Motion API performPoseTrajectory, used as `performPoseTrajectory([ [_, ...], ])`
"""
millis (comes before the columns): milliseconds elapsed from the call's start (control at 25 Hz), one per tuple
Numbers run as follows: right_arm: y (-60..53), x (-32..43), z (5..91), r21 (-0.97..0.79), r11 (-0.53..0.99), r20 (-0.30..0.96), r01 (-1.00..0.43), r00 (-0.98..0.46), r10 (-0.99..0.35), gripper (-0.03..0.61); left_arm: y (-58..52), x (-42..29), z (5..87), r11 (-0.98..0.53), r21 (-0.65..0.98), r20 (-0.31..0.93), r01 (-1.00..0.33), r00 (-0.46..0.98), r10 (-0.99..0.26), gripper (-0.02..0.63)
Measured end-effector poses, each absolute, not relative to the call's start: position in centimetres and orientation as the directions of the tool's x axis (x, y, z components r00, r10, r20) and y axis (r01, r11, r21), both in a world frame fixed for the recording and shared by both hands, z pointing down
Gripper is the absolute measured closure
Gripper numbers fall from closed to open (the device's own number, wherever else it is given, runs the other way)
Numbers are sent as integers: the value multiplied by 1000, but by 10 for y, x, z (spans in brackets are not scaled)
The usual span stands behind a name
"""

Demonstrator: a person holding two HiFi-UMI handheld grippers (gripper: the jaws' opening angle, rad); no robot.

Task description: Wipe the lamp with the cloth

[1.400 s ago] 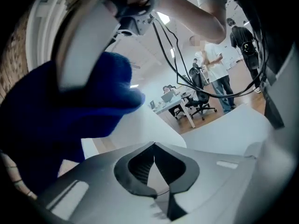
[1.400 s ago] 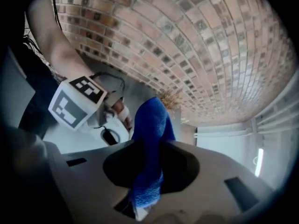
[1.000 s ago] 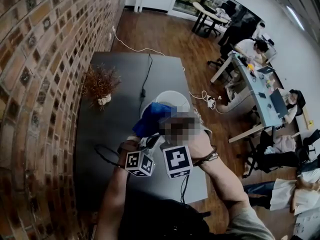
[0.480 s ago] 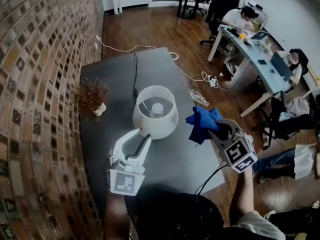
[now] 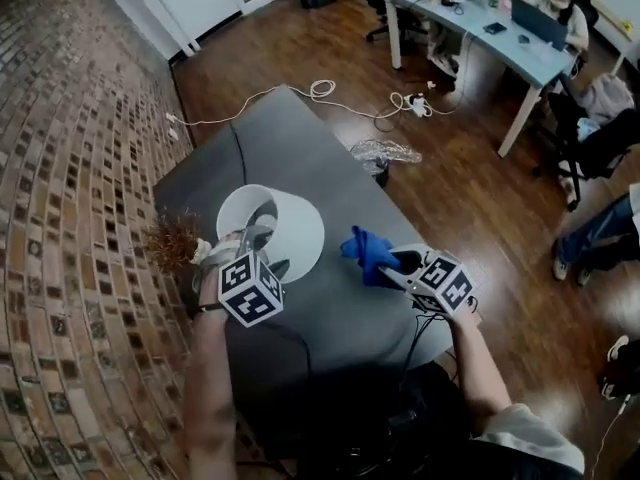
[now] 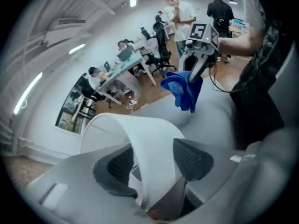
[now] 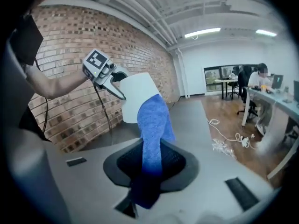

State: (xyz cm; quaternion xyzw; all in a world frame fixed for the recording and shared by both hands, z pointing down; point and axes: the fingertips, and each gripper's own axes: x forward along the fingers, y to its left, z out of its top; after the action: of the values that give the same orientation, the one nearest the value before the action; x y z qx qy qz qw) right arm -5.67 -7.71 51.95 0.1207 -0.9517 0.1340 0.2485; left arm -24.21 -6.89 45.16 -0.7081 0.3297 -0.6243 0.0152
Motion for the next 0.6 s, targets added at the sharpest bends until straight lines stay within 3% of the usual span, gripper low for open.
performPoseTrajectory([
  [160, -77, -34, 548, -269, 911, 495, -311, -856, -146, 500, -65, -209, 450, -835, -255, 921, -488, 140, -364, 542],
  [360, -86, -18, 562, -342, 873, 472, -348, -867, -160, 500, -48, -192, 431, -826, -32, 883, -563, 371, -286, 591],
  [520, -97, -17, 557, -437, 815, 417, -380, -889, -191, 500, -40, -207, 388, -699, 293, 599, -652, 695, -398, 595],
  [600, -104, -15, 550, -539, 756, 350, -372, -915, -200, 500, -38, -229, 394, -598, 461, 428, -656, 755, -497, 595],
])
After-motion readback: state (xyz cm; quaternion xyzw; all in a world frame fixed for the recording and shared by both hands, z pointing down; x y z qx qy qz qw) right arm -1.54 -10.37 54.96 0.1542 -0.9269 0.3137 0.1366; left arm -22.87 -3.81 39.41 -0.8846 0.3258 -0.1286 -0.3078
